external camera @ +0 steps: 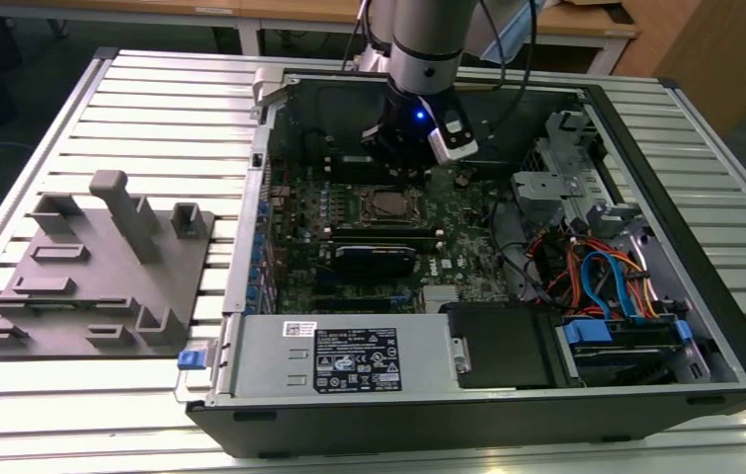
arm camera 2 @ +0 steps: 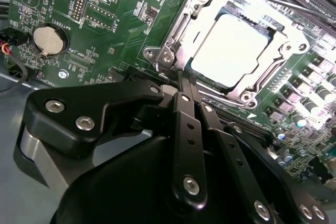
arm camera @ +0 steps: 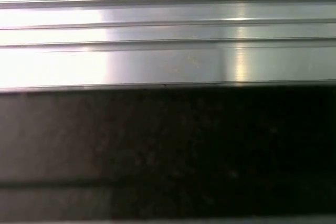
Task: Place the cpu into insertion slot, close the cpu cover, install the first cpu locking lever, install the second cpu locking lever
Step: 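Install the first cpu locking lever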
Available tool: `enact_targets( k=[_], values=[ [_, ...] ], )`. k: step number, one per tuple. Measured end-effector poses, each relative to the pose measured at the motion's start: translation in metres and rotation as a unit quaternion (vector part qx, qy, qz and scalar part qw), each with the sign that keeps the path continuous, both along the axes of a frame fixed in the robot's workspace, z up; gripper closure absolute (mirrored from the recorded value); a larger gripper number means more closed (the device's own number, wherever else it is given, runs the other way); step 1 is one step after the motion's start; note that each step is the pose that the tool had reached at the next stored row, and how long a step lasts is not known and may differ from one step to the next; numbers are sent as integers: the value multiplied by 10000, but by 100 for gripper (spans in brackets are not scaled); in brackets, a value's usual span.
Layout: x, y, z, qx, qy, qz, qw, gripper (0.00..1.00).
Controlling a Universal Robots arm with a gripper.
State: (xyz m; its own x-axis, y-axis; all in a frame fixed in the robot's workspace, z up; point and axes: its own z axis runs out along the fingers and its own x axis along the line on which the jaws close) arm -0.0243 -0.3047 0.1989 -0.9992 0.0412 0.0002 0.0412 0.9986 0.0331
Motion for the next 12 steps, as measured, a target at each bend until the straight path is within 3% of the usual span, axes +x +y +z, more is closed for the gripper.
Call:
enact_targets(
  k=[6, 12],
  values=[
    [0, 0, -13, -62, -1, 0, 10000, 90],
    [2, 5, -34, -60, 1, -1, 10000, 90]
  ],
)
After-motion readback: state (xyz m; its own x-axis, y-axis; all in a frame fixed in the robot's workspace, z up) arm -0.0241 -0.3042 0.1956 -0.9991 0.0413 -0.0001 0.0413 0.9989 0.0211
